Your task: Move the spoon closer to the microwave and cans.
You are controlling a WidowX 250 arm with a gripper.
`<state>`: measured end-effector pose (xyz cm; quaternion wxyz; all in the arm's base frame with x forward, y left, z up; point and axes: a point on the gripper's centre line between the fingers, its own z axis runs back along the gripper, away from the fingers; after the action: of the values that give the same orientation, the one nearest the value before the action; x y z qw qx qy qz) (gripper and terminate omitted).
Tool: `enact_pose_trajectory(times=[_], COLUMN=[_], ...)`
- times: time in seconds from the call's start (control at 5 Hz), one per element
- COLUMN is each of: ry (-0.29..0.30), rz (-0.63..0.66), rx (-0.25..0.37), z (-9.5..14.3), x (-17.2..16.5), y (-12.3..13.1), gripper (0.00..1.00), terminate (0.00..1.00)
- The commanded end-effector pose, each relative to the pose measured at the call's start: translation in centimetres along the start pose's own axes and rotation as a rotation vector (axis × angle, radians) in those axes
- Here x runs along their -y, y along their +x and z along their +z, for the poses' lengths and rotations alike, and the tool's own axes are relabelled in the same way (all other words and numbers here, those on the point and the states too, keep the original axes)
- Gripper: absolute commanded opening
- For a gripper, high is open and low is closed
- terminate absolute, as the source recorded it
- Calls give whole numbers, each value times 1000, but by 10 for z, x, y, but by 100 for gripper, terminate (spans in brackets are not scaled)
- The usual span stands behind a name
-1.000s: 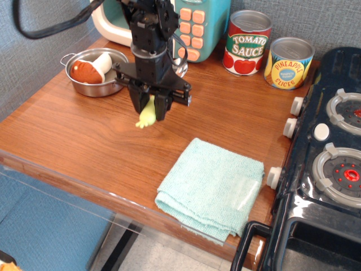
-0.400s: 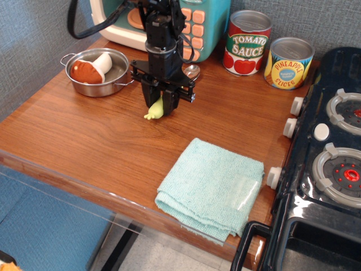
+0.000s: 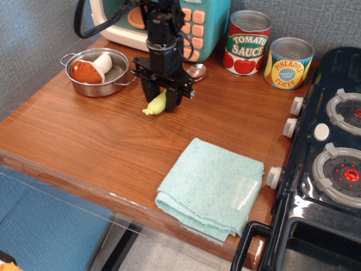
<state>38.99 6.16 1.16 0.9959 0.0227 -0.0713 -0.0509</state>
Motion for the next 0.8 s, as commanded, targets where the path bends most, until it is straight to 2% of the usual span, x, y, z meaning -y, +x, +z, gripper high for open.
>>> enact_pose_trajectory(times=[0.0,0.2,0.4,0.6], ry=[11,6,9,9], rz=[26,24,16,16], rx=[190,239,209,209], z=[72,97,97,97], x=[-1,8,15,15], y=[-5,-10,-15,-15], gripper=[100,100,100,100], terminate=[0,0,0,0])
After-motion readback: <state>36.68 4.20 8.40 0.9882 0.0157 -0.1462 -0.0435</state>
